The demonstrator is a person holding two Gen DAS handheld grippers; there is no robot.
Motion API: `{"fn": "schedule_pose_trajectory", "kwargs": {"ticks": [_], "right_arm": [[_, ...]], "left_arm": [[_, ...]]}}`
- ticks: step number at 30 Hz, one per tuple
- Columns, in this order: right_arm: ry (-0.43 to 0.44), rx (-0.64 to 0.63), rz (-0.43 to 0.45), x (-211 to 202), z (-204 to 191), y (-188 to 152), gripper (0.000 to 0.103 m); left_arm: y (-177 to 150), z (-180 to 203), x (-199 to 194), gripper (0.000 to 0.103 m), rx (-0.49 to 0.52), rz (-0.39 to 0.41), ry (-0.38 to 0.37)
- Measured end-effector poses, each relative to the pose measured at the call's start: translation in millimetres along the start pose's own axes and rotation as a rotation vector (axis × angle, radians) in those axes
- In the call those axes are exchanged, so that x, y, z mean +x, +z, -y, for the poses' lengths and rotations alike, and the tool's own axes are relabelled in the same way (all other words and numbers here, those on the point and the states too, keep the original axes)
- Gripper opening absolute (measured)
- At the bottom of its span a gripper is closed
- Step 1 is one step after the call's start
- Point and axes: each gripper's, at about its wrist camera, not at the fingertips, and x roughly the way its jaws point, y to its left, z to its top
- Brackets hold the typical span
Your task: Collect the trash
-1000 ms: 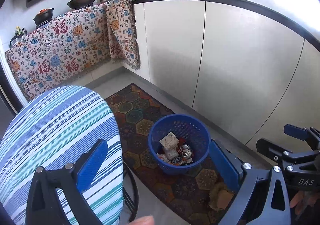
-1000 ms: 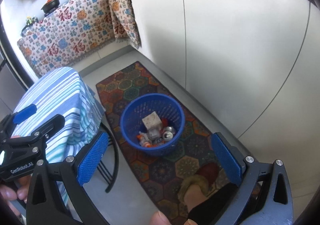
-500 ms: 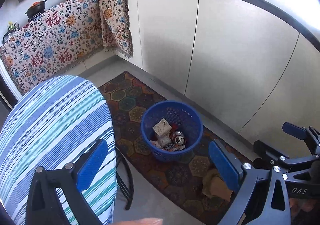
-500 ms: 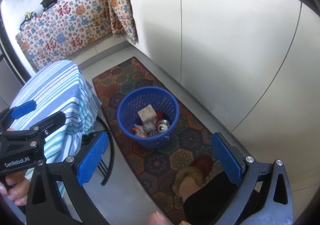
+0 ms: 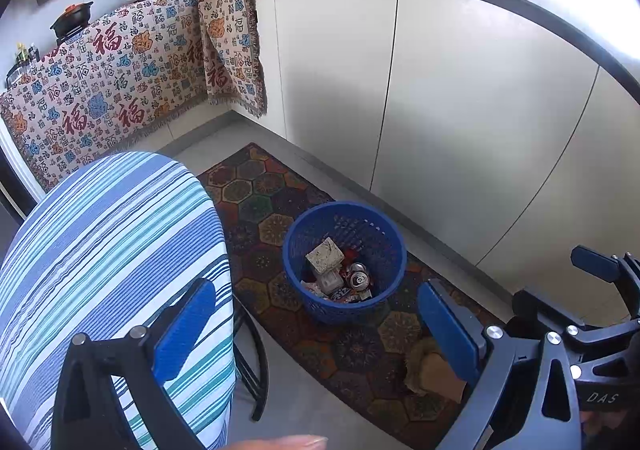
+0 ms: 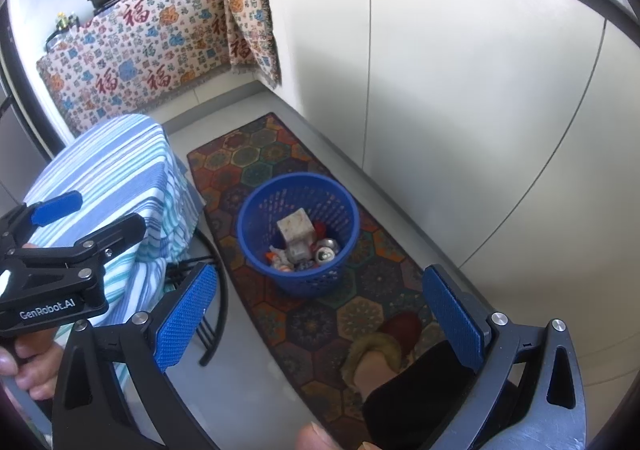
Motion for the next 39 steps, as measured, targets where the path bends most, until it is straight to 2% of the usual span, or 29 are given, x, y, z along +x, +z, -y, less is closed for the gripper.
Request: {"fn": "schedule_pose_trajectory", "kwargs": {"ticks": [30,39], "right_arm": [[-0.009,0.002,-0.013,1.5,4.9,-2.7,0.103],[-0.013,0.018,-0.029,3.4,7.2,-4.4,0.103]], "left_arm": [[-2.4,0.6,4.0,0.103,0.022,-0.011,-0.01],[-7.0,-3.7,2.0,0.103,0.009,-0.002,-0.041]]}}
